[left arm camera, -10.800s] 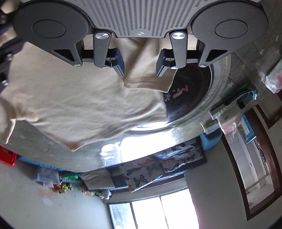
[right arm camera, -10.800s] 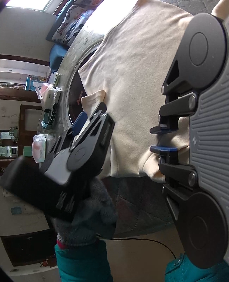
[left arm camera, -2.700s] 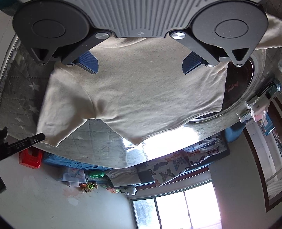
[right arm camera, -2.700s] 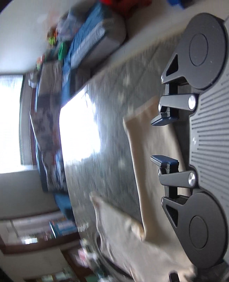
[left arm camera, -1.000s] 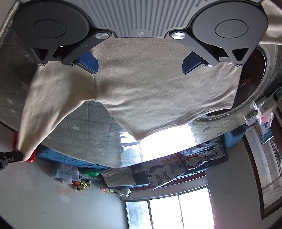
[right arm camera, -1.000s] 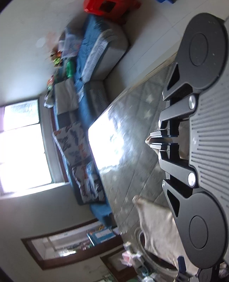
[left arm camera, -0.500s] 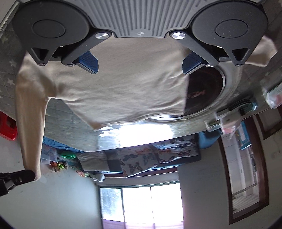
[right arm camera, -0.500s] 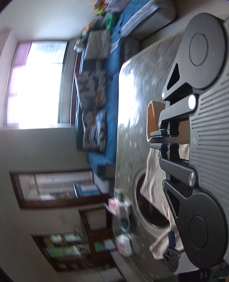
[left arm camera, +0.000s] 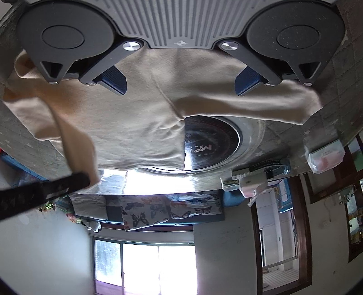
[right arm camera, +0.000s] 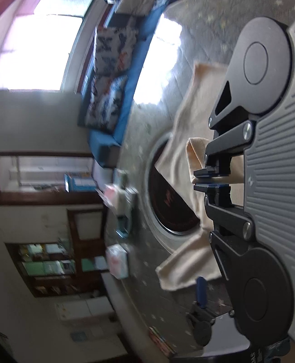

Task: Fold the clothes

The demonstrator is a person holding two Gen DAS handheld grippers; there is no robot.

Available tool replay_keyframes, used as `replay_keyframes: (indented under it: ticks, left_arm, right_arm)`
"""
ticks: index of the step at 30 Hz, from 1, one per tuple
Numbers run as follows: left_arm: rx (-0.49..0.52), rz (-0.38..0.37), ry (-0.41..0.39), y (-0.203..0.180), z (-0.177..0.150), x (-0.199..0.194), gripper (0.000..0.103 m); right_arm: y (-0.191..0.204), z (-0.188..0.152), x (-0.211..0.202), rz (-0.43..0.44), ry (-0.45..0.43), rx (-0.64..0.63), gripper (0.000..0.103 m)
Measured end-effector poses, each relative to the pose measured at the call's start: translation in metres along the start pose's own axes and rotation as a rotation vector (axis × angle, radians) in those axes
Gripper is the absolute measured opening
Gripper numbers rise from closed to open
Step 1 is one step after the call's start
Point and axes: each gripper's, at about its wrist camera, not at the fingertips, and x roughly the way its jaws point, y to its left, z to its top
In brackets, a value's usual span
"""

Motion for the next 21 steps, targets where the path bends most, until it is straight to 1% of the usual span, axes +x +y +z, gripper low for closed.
replay_keyframes:
  ticks: [5,6,7,10,14,17,19,21]
  left_arm:
    - [-0.016,0.023,0.014,0.005,-0.001,0.000,0.103]
    - [-0.016,0.027,0.016,0.005,-0.001,0.001,0.103]
    - [-0.015,0.029,0.017,0.005,-0.001,0.001,0.103]
    - [-0.011,0.030,0.016,0.004,0.001,0.002,0.103]
    - [-0.007,0.027,0.011,0.000,0.005,0.002,0.103]
    - [-0.003,0.012,-0.001,-0.006,0.009,0.001,0.103]
    - [0.004,-0.006,-0.007,-0.011,0.013,0.001,0.103]
    - [0.018,-0.028,-0.012,-0.018,0.015,0.001,0.103]
  right_arm:
    - [0.012,-0.013,0.020,0.069,0.061,-0.011,0.006]
    - [0.013,-0.014,0.021,0.079,0.067,-0.010,0.007]
    - [0.013,-0.014,0.022,0.092,0.069,-0.007,0.011]
    - [0.013,-0.016,0.020,0.106,0.060,-0.013,0.013]
    - [0.002,-0.018,0.006,0.079,0.047,-0.027,0.015]
    - [-0.020,-0.027,-0.008,0.027,0.066,-0.018,0.017]
    - [-0.032,-0.034,-0.014,0.006,0.081,-0.004,0.021]
    - [-0.046,-0.047,-0.021,-0.020,0.106,0.019,0.021]
